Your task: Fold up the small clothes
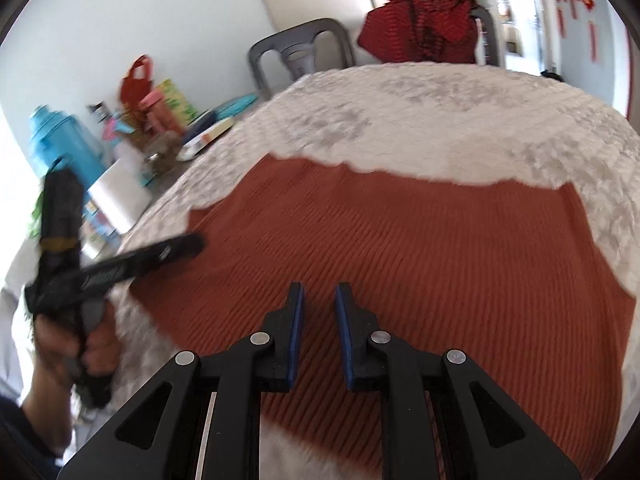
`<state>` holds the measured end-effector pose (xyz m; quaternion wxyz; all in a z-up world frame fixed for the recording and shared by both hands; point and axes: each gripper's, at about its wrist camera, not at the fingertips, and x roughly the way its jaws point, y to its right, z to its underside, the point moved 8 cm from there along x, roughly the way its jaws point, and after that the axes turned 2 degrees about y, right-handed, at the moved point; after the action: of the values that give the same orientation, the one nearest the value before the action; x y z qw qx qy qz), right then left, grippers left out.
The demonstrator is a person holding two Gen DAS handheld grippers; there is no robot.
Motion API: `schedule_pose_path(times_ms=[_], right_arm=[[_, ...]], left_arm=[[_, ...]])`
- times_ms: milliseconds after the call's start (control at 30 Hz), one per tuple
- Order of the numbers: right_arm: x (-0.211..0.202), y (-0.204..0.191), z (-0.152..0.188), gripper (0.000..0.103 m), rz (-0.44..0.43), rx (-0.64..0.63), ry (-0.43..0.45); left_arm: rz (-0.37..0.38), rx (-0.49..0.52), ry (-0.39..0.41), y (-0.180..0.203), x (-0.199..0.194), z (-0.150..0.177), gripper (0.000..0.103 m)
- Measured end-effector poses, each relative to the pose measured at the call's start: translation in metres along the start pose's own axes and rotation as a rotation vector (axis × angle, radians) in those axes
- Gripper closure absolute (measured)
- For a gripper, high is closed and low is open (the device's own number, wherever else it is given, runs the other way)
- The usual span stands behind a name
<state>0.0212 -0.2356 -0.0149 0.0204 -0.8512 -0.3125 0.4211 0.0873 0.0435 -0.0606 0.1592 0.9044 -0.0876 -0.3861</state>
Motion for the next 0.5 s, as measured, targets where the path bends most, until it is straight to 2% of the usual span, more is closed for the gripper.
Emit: schedule_pose_path(times_ms=[267, 500], right_arm=[[-0.023, -0.009, 0.025, 0.086, -0.050, 0.021, 0.004], [-0.021, -0.011, 0.026, 0.086, -0.066, 0.019, -0.007]], left_arm=[[0.052, -0.035, -0.008, -0.002, 0.011, -0.012, 0.045], [0.149, -0.094, -0.046, 0.003, -0.004, 0.006, 0.045]])
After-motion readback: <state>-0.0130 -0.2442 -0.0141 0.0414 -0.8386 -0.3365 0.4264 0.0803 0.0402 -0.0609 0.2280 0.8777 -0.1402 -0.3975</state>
